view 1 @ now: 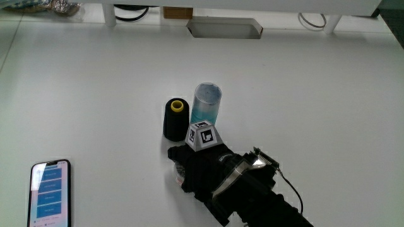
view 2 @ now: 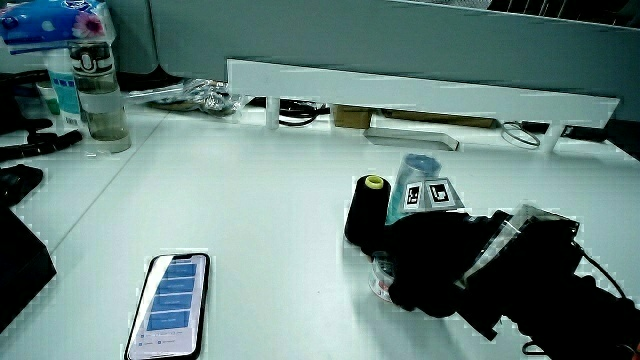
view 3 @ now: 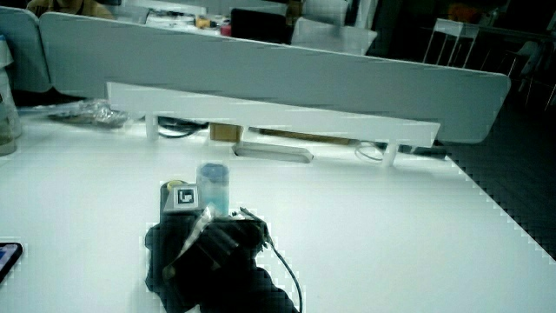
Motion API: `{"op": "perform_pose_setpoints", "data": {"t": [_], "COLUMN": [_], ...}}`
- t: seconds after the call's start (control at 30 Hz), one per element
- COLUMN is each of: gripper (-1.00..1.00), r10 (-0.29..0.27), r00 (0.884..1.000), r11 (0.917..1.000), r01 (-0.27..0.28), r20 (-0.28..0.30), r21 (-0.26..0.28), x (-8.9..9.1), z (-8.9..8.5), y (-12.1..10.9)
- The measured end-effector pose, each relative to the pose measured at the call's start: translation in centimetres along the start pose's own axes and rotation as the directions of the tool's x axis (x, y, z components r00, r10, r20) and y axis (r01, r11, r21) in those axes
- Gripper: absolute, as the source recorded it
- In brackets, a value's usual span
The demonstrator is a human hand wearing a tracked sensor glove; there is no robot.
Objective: Place paper clip
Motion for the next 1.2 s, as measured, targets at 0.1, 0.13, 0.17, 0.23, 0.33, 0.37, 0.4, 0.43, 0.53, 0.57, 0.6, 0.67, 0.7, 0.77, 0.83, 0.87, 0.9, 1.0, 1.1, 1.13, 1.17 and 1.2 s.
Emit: {"op": "perform_pose_setpoints", "data": {"t": [0.1,0.13,0.17,0.23,0.33,0.37,0.4,0.43,0.53,0.57,0.6,0.67,0.7,0.77,0.83,0.87,0.9,1.0,1.1,1.13,1.17,1.2], "gripper": [0.0,0.0,0.0,0.0,0.0,0.0,0.0,0.0,-0.15,-0.2,-0.25,-0.35,-0.4,-0.5,-0.6,-0.65,-0.7,-0.85,-1.0,-1.0,-1.0,-1.0], "r10": [-0.041,-0.026,-0.036,-0.044,-0.068,-0.063,-0.064,-0.062,-0.063,-0.092,-0.08,-0.088,-0.066,-0.08,-0.07,-0.05,-0.075,-0.04,-0.066,-0.112,-0.033,-0.046], "r00": [0.999,0.999,0.999,0.998,0.995,0.996,0.996,0.996,0.995,0.99,0.993,0.991,0.995,0.993,0.994,0.997,0.995,0.997,0.997,0.992,0.998,0.997], "r11": [0.9991,0.9996,0.9989,0.9986,0.997,0.9977,0.9971,0.9978,0.9972,0.995,0.996,0.9937,0.9934,0.9906,0.9881,0.9871,0.9882,0.9892,0.9946,0.9932,0.9944,0.9927], "r01": [0.041,0.026,0.037,0.045,0.07,0.064,0.066,0.063,0.066,0.096,0.083,0.094,0.073,0.089,0.08,0.059,0.083,0.048,0.068,0.11,0.026,0.04], "r20": [0.029,0.038,0.039,0.038,0.078,0.061,0.056,0.067,0.083,0.103,0.09,0.099,0.074,0.09,0.081,0.066,0.068,0.062,0.038,0.055,0.061,0.058], "r21": [-0.009,-0.014,-0.028,-0.027,-0.032,-0.023,-0.038,-0.017,-0.036,-0.028,-0.034,-0.06,-0.088,-0.104,-0.131,-0.149,-0.129,-0.139,-0.079,0.038,0.102,0.114], "x": [-0.1,-0.2,-0.2,-0.4,-0.7,-0.7,-0.7,-0.8,-0.8,-0.8,-0.8,-0.6,-0.6,-0.4,-0.3,-0.2,0.0,0.1,0.6,0.9,0.3,0.5], "z": [-0.8,-0.9,-1.3,-1.4,-1.6,-1.5,-1.5,-1.4,-1.3,-1.3,-1.3,-1.5,-1.6,-1.8,-2.0,-2.0,-2.0,-2.0,-2.2,-2.4,-1.8,-2.1], "y": [0.7,0.8,1.2,1.2,1.3,1.1,1.2,1.2,1.2,1.1,1.1,1.5,1.5,1.8,1.8,1.7,1.6,0.2,-1.8,-2.4,-4.3,-4.8]}}
